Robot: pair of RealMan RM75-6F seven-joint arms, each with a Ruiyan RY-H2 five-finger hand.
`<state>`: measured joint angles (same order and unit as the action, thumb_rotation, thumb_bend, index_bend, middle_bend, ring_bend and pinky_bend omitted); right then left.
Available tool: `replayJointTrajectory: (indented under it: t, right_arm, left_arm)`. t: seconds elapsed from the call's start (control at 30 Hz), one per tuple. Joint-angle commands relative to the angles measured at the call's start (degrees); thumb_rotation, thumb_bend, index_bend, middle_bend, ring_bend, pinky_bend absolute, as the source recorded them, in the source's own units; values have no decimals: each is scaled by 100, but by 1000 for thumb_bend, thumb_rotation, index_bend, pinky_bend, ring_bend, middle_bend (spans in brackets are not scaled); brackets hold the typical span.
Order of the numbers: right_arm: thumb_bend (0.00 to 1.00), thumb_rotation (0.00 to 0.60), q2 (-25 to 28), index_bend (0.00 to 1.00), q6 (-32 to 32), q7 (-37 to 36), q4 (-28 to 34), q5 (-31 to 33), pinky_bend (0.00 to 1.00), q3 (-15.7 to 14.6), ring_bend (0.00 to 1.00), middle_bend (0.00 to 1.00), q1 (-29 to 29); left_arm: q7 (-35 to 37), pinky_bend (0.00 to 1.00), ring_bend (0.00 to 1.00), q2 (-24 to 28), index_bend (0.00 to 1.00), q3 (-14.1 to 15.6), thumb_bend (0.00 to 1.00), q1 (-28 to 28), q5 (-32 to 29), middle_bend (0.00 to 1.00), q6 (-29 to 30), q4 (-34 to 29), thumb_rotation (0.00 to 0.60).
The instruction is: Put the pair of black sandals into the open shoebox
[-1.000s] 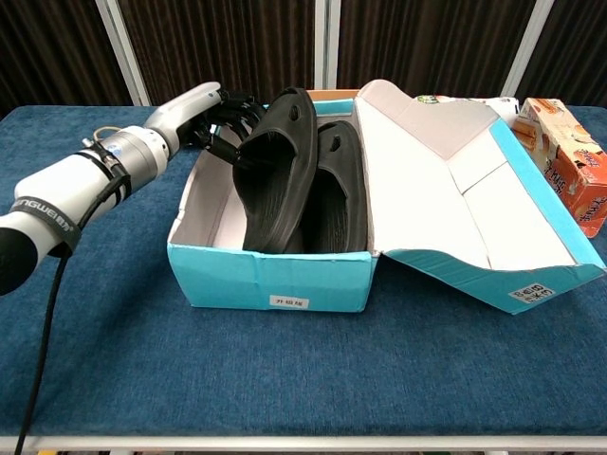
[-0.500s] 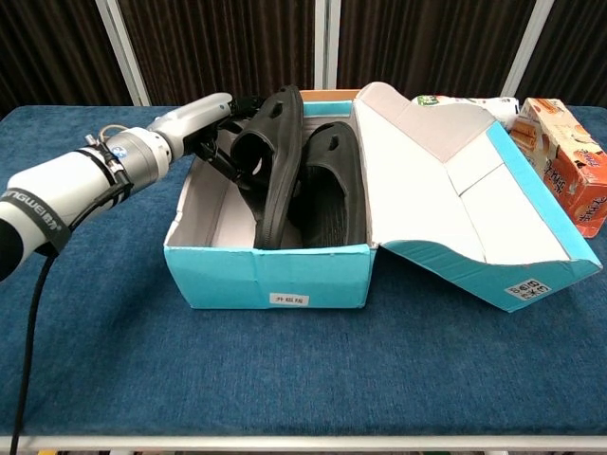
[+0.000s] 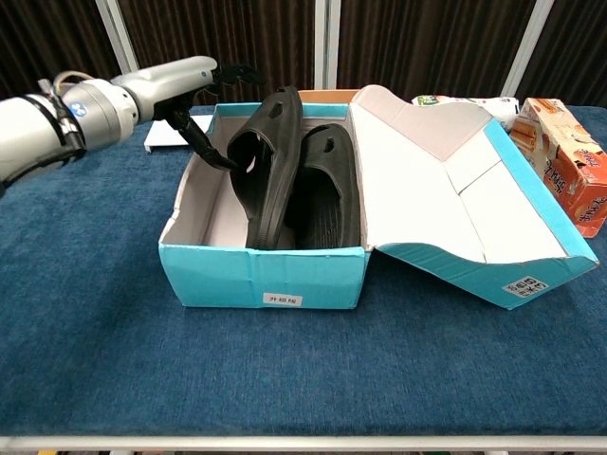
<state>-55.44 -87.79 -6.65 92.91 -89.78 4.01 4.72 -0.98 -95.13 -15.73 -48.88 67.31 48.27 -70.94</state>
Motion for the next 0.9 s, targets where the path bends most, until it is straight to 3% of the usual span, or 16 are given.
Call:
replayJointTrajectory:
  t: [0.03, 0.2, 0.33, 0.43, 0.9]
  right_arm:
    - [120, 600, 0, 0, -12, -7, -10, -4, 0, -6, 0, 67, -11]
    - [120, 600, 5, 0, -20, 13, 7, -37, 0, -6, 0, 67, -2]
    - [120, 600, -13, 0, -31, 19, 15, -60, 0, -13, 0, 67, -4]
    - [120, 600, -12, 0, -50, 26, 21, -70, 0, -18, 0, 67, -15]
    - [120, 600, -20, 0, -65, -50, -45, -9, 0, -17, 0, 67, -55]
  left_arm:
    - [-392, 92, 0, 810, 105, -91, 0, 144, -325, 32, 56, -1006, 600]
    - [27, 117, 12, 1298, 239, -265, 37, 144, -66, 144, 42, -1567, 600]
    - [140, 140, 58, 1284, 317, -222, 281, -108, 336, 224, -129, -1440, 600]
    - [63, 144, 82, 1149, 331, -179, 399, -352, 389, 262, -355, -1261, 600]
    - [-404, 144, 82, 698, 331, -3, 435, -882, -236, 262, -863, -655, 600]
